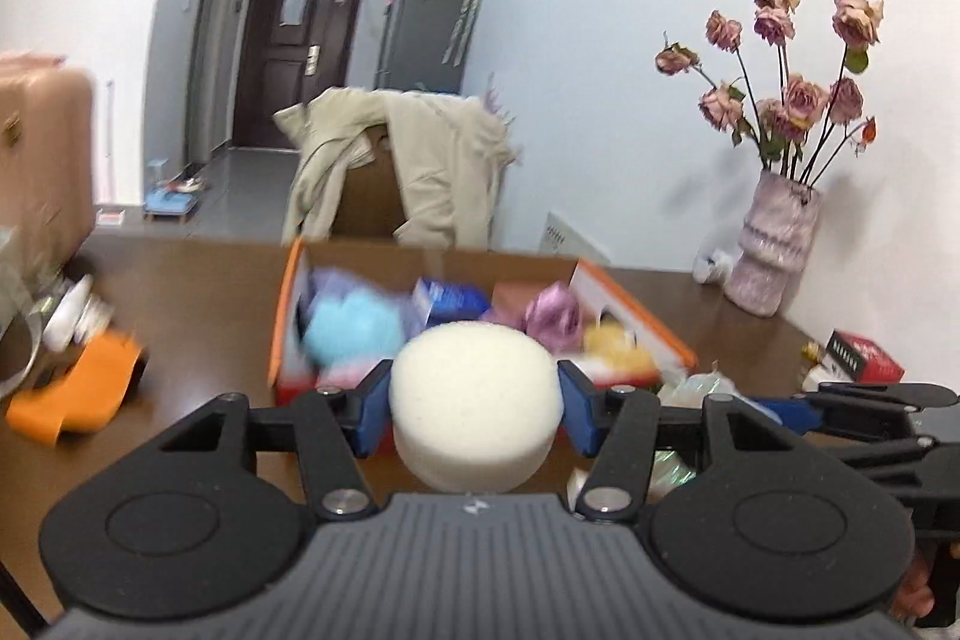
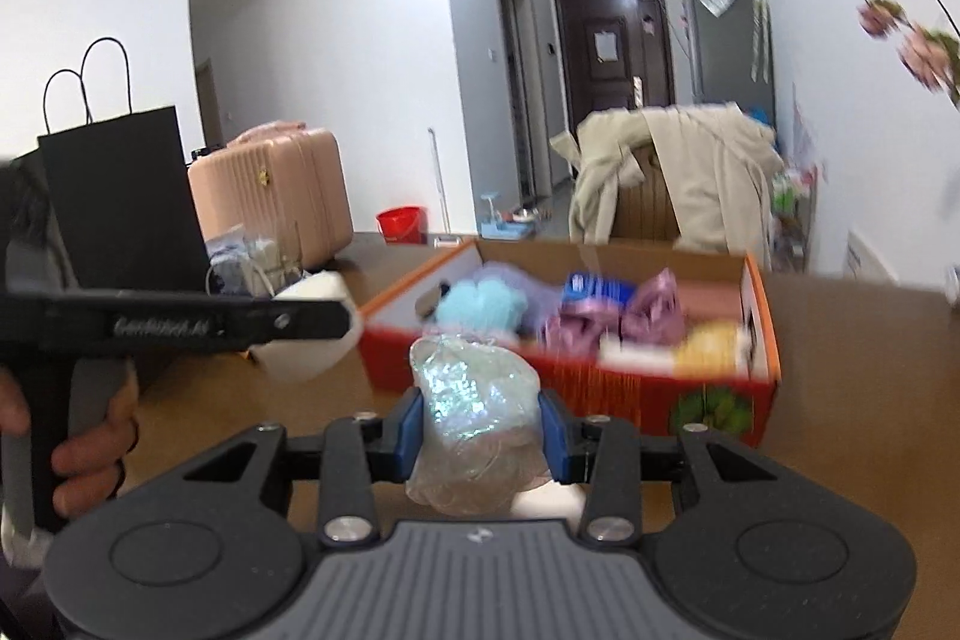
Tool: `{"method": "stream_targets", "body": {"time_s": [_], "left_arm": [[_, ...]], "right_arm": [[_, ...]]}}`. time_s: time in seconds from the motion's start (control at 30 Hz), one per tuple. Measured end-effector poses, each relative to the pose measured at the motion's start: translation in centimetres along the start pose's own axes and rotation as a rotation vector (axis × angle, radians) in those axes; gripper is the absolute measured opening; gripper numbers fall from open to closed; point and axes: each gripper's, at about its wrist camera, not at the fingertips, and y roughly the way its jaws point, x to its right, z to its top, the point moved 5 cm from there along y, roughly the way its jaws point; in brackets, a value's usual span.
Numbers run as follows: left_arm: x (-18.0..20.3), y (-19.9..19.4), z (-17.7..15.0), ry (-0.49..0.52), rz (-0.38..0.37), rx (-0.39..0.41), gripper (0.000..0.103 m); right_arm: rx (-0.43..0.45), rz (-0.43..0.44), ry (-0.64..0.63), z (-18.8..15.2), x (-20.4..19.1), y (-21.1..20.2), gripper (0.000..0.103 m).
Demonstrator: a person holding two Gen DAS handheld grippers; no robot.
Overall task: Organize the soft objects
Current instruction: 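Carry the sponge and clear bag into the red box and open both grippers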
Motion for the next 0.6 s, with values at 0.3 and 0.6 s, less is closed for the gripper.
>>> {"method": "stream_targets", "body": {"time_s": [0.3,0.6], "left_arm": [[-2.0,14.3,5.6,0.06,0.022,-0.153,0.057],[-3.3,23.5,2.0,0.008,0.034,-0.349,0.058]], "right_arm": [[-0.12,0.032,0.046,4.1,3.7,12.7,0.039],[-0.313,-0.007,0.053,1.7,4.9,18.8,0.041]]}}
